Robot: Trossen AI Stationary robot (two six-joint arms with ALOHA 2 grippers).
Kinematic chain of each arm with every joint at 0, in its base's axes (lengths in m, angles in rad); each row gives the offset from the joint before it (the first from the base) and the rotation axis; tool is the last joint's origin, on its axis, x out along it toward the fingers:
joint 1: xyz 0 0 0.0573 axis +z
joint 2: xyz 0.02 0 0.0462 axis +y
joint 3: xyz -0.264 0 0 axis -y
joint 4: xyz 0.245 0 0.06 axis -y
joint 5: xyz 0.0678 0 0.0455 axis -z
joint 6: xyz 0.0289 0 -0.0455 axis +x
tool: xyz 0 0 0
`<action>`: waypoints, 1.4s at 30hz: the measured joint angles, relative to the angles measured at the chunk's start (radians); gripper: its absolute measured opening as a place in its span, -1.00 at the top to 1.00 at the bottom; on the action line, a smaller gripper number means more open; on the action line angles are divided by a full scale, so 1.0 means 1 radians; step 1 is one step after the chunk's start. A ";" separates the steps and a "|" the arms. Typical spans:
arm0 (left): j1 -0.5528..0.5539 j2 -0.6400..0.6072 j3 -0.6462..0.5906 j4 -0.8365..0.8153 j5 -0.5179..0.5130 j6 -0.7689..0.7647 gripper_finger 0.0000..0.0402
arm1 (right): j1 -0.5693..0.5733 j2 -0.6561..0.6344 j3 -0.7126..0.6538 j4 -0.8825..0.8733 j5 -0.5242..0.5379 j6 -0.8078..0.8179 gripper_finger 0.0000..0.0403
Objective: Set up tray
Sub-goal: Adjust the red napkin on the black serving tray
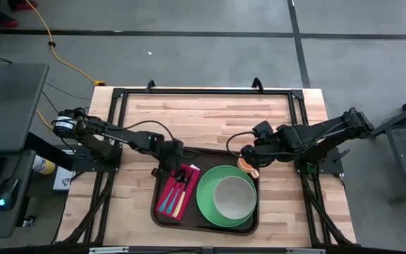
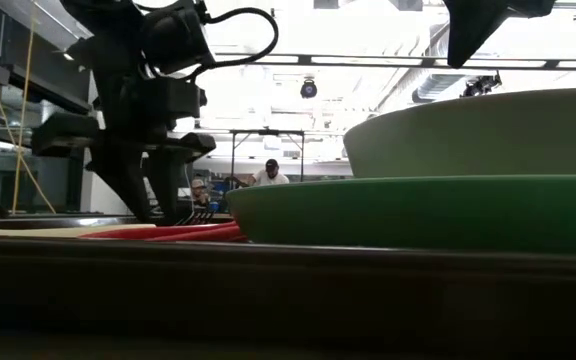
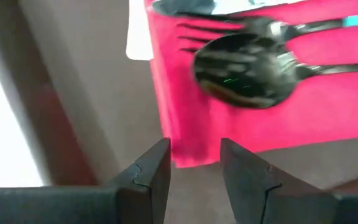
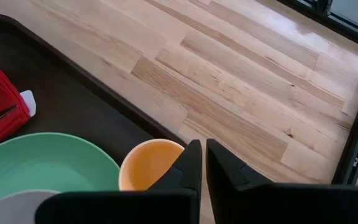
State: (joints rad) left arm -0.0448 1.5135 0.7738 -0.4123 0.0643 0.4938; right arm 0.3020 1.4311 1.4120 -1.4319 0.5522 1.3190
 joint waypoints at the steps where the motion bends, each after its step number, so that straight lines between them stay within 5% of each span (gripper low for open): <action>1: 0.000 0.000 0.000 0.000 -0.021 0.000 0.18 | 0.000 0.000 0.000 0.000 0.001 0.000 1.00; 28: 0.000 0.000 -0.001 0.026 -0.056 0.008 0.18 | 0.000 0.000 0.000 0.005 0.001 -0.017 1.00; 42: 0.110 0.007 -0.001 0.029 0.056 0.052 0.18 | 0.000 0.000 0.000 0.008 0.005 -0.019 1.00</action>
State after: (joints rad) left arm 0.0656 1.5207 0.7731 -0.3831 0.1201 0.5457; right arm 0.3023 1.4314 1.4120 -1.4239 0.5575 1.3003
